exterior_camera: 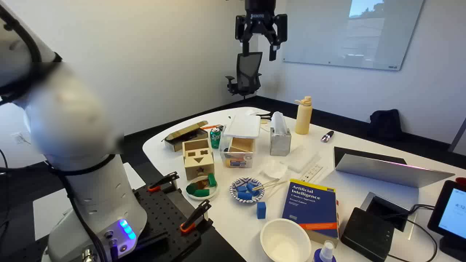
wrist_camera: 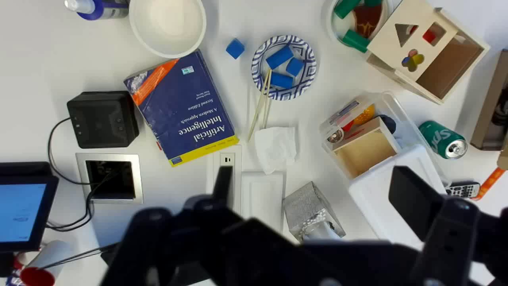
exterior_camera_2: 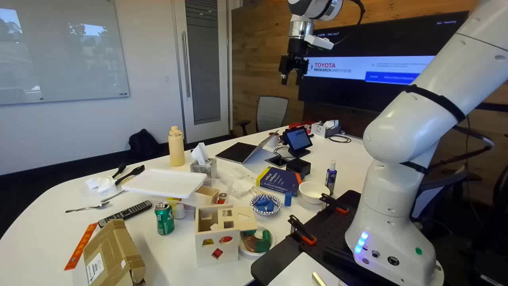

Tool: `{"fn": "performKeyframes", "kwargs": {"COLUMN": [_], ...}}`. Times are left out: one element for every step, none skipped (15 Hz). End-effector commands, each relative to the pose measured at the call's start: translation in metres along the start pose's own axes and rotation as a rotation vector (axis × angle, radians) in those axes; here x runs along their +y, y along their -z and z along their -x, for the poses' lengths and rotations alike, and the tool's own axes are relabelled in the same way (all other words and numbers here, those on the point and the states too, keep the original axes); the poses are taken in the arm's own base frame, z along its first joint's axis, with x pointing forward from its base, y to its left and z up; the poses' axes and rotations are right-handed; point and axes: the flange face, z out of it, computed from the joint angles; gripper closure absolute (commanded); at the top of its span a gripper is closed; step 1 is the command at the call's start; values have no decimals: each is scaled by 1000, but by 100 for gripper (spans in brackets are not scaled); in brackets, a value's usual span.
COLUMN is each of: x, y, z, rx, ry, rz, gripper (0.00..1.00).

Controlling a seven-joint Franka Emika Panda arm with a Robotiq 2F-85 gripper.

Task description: Pick up the sticks from the table and mix the objects in the bowl

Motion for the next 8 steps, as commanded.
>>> {"fn": "performKeyframes", "kwargs": {"x": [0, 0, 0, 0, 3, 6, 10, 12], "y": [0, 0, 0, 0, -13, -28, -51, -77], "z": [0, 0, 0, 0, -4, -7, -11, -13], "rx": [-1, -1, -1, -1, -13, -19, -32, -49], "ry": [0, 0, 0, 0, -11, -30, -49, -56], "rz": [0, 0, 0, 0, -7, -8, -9, -16], "gripper": [0, 0, 0, 0, 0, 0, 0, 0]}}
